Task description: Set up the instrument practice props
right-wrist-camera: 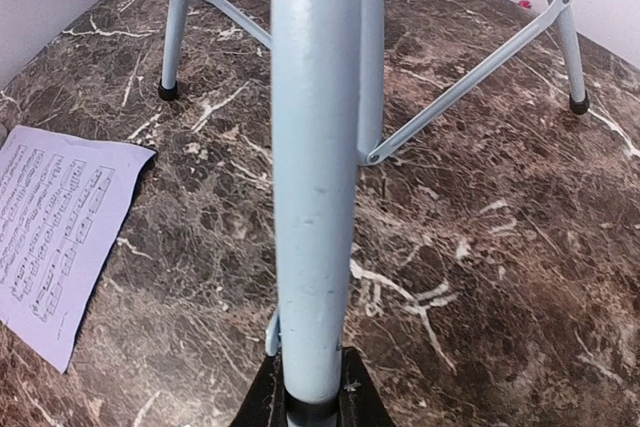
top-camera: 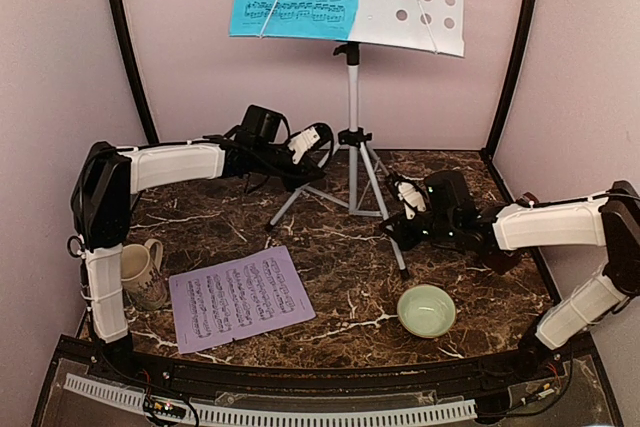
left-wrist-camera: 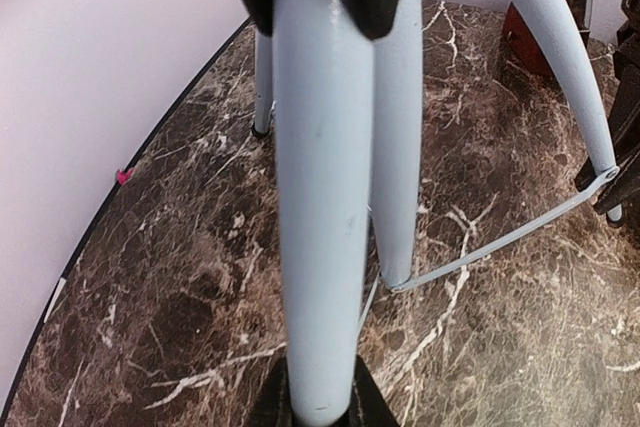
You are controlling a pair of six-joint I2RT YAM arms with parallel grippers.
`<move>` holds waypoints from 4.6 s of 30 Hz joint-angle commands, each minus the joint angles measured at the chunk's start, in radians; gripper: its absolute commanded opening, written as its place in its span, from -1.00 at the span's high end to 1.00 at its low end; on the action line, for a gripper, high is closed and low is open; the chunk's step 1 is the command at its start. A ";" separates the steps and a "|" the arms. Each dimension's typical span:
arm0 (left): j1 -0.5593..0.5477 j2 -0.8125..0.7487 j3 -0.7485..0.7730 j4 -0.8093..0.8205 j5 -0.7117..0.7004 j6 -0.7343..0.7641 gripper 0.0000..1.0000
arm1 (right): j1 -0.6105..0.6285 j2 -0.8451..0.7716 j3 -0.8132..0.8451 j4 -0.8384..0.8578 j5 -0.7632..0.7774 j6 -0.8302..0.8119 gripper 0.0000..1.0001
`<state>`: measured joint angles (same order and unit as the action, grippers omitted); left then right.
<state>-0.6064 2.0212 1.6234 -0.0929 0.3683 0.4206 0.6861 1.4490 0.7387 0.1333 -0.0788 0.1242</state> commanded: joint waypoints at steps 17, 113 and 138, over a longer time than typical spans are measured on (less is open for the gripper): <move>0.111 -0.280 -0.292 0.103 -0.147 0.039 0.98 | 0.262 0.212 0.147 0.181 0.135 0.169 1.00; -0.026 -0.617 -0.933 0.183 -0.125 -0.823 -0.59 | 0.560 0.215 0.038 0.250 0.251 0.945 -0.22; -0.024 -0.590 -1.045 0.234 -0.171 -0.858 -0.48 | 0.607 0.504 0.104 0.387 0.495 1.363 0.03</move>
<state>-0.6312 1.4406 0.5972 0.1265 0.1974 -0.4316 1.2881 1.8973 0.8135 0.4755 0.3817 1.4349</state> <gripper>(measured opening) 0.743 0.495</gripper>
